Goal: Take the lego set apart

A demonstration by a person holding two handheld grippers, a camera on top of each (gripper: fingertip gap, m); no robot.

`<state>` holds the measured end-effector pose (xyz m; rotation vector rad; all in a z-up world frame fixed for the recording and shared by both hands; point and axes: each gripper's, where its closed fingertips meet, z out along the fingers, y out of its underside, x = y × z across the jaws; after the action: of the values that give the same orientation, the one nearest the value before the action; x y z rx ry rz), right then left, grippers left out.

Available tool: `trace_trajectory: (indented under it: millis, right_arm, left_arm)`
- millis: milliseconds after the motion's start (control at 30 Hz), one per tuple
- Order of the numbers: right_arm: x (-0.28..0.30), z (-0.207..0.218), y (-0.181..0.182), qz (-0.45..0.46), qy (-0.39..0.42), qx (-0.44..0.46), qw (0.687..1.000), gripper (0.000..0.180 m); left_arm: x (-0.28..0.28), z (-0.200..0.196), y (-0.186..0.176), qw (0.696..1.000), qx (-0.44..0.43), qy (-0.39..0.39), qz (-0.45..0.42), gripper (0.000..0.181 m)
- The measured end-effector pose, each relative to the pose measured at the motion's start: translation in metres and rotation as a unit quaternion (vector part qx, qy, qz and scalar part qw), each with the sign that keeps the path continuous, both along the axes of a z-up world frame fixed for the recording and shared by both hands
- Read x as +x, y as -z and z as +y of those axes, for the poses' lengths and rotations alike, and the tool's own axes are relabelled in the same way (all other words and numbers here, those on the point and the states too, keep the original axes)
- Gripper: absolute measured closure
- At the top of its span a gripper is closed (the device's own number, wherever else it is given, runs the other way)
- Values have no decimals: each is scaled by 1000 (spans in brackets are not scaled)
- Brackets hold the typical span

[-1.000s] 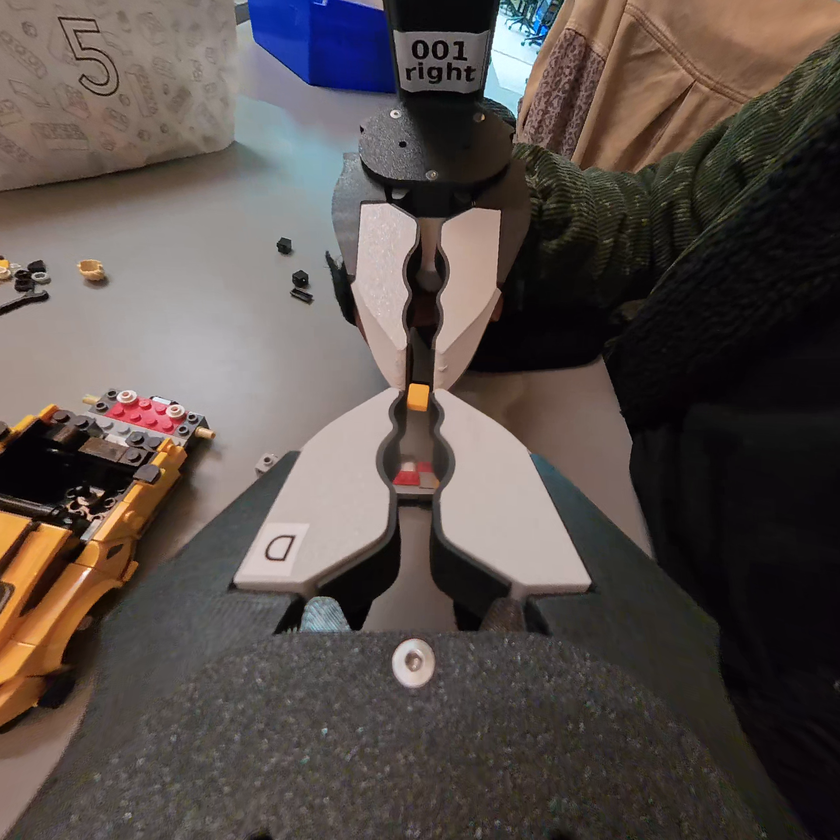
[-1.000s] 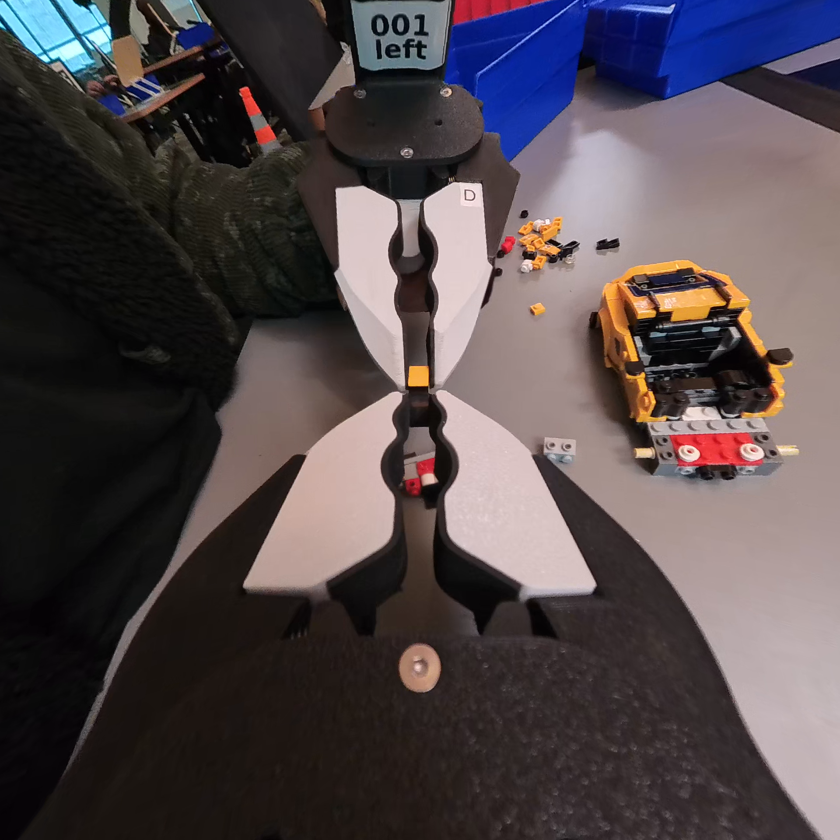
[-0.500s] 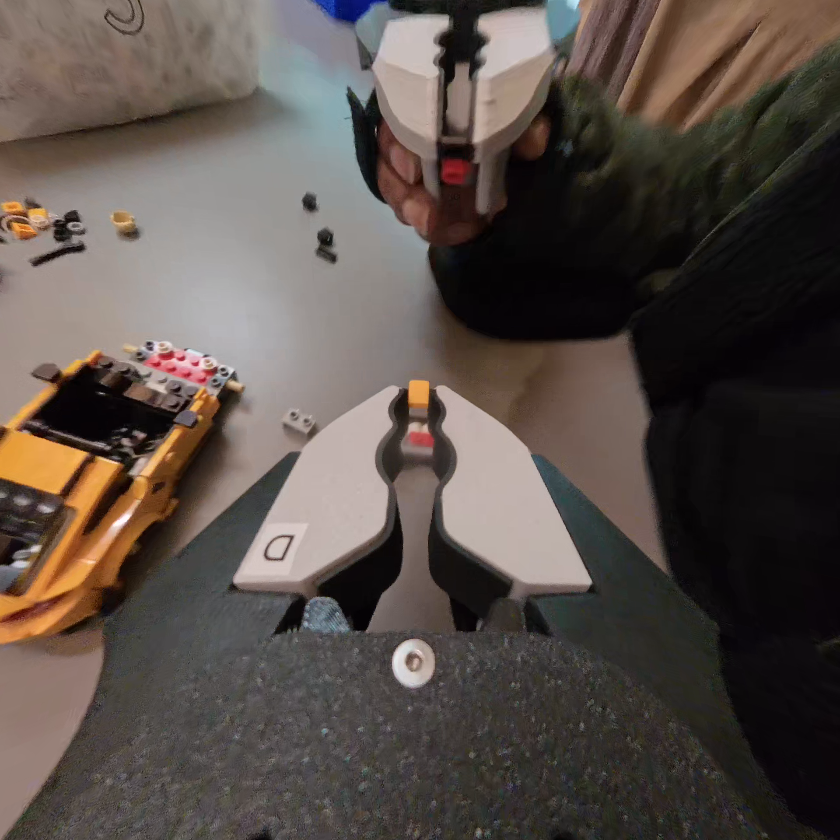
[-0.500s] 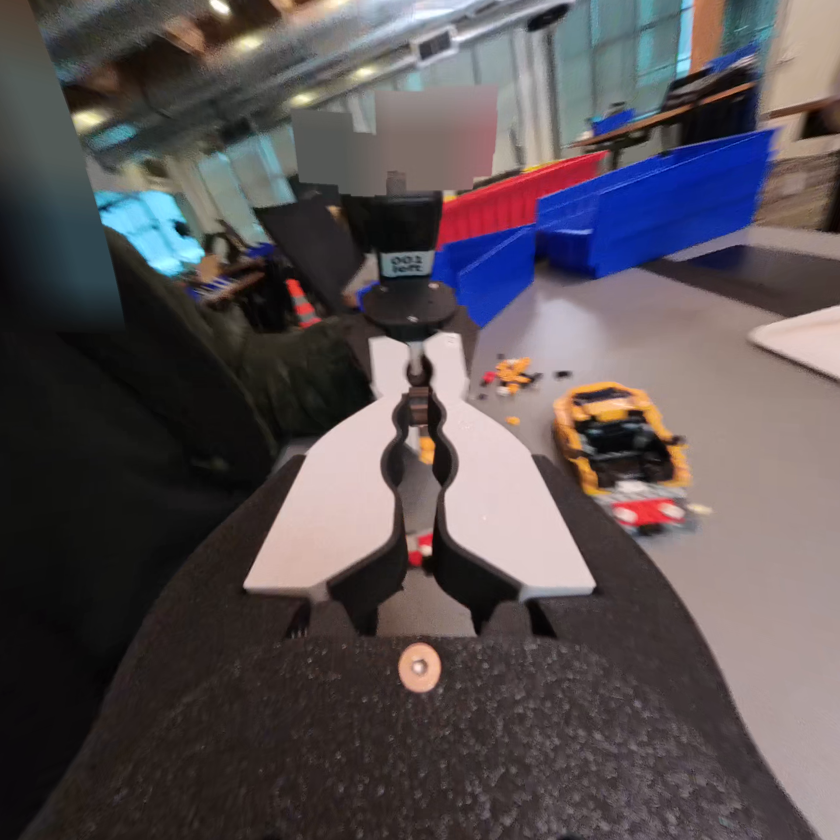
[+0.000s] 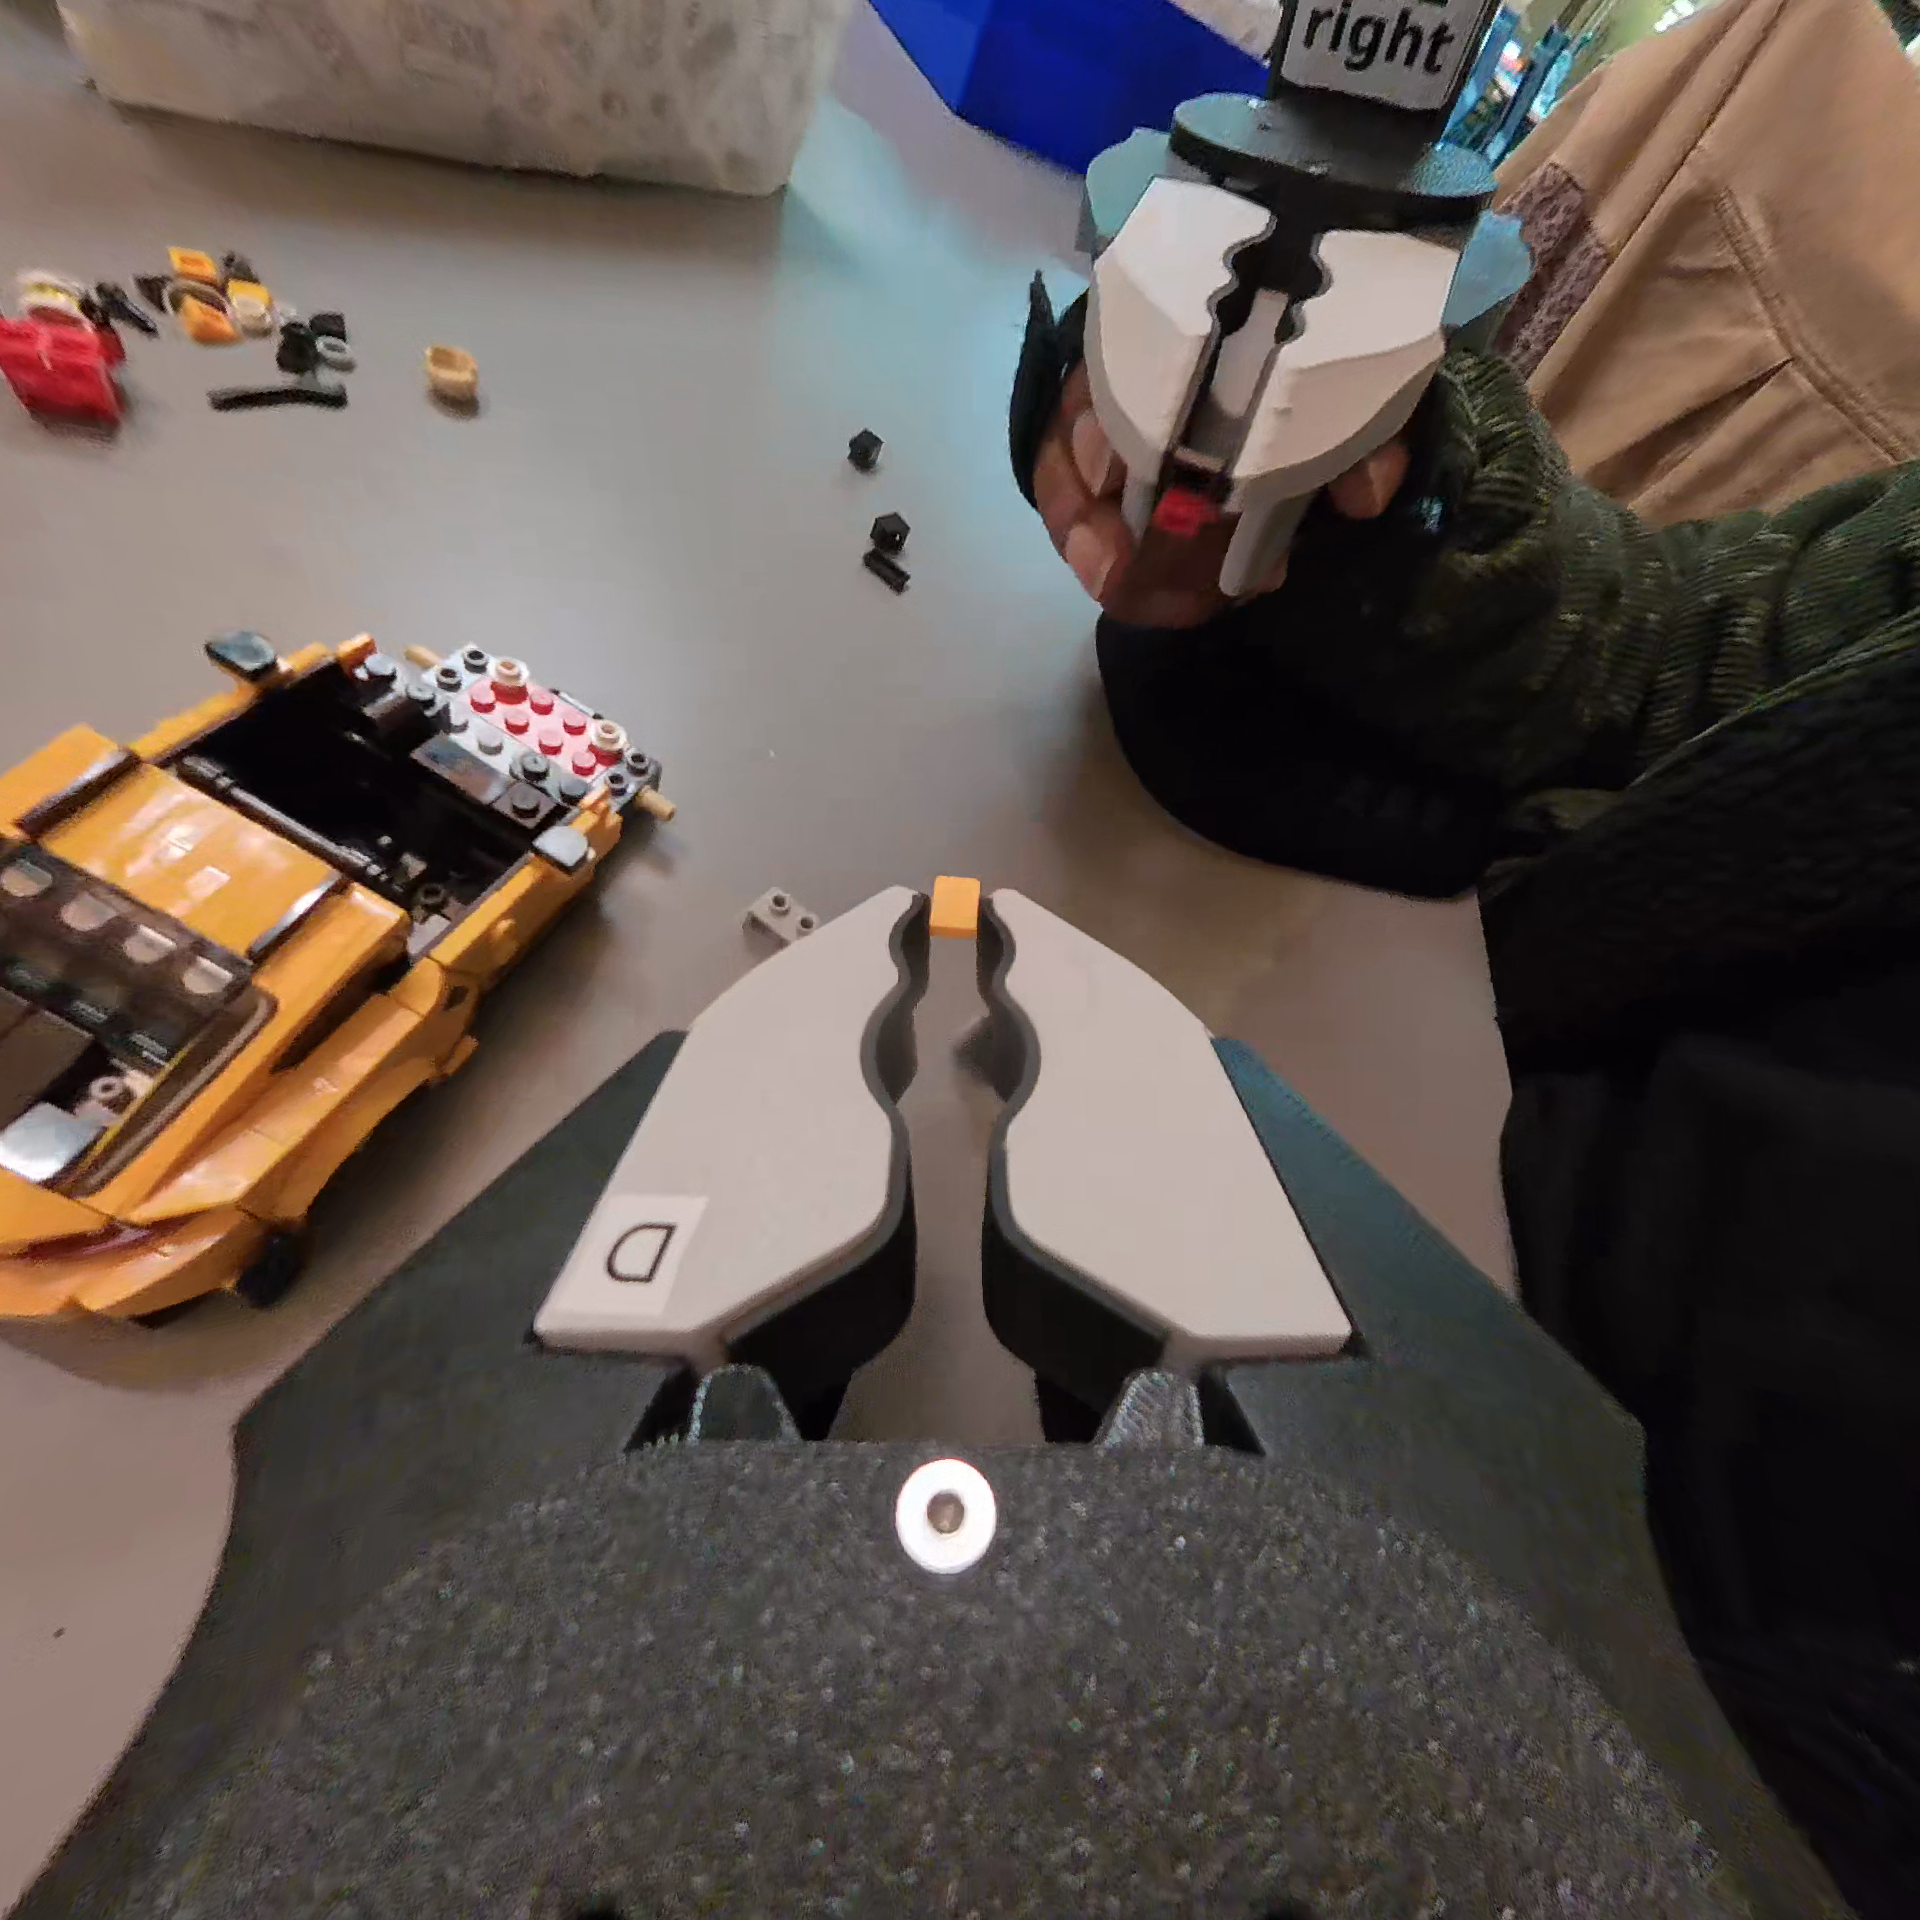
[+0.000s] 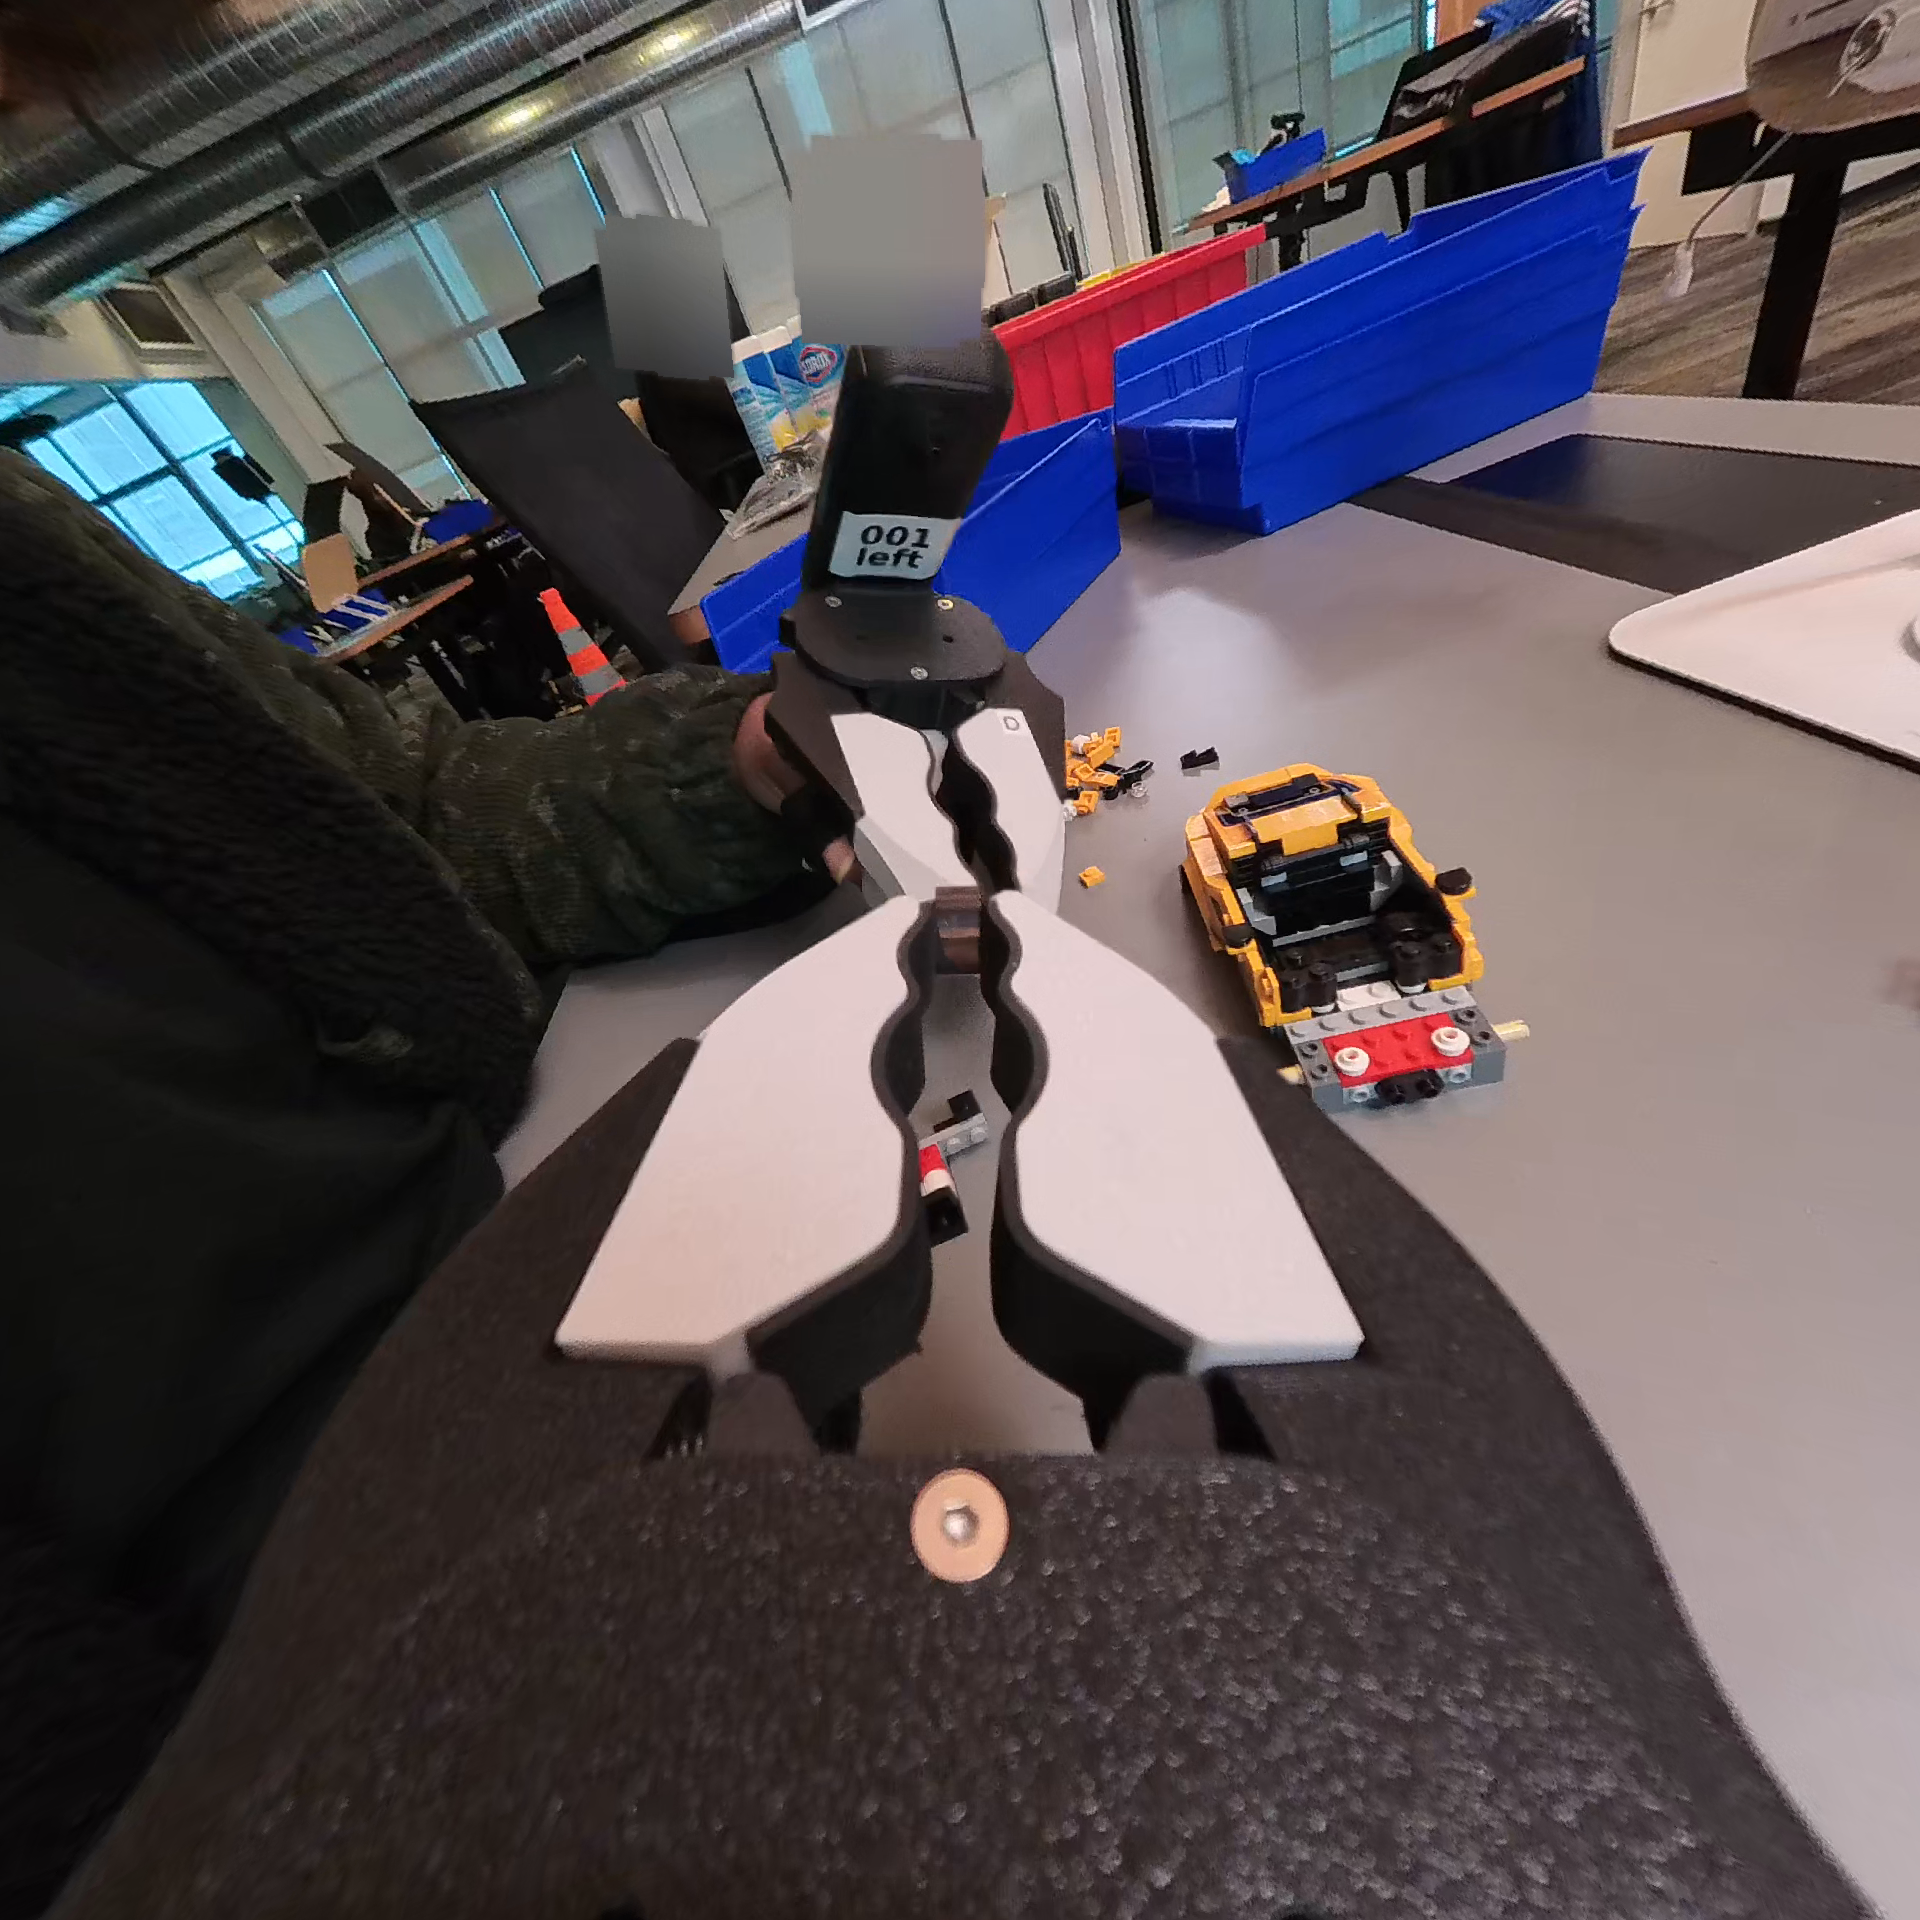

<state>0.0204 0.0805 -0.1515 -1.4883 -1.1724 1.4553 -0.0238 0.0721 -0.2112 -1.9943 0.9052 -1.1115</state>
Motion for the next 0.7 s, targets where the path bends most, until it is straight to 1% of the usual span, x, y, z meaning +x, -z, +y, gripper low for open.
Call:
trace_trajectory:
  millis: [400,467,600,700]
  right_arm:
    - [-2,-2,7,-12,-4,7,1000,172]
    - [-5,0,17,-43,6,23,999,172]
    - [-12,-4,46,-131,15,99,986,172]
    - [-17,-11,59,-165,3,130,978,172]
  left_arm:
    - [2,-2,14,1000,-12,3,26,173]
    - [1,-1,13,1000,-14,2,24,173]
    - [-1,0,16,999,-22,-3,29,173]
    - [-6,3,25,998,-20,-11,59,171]
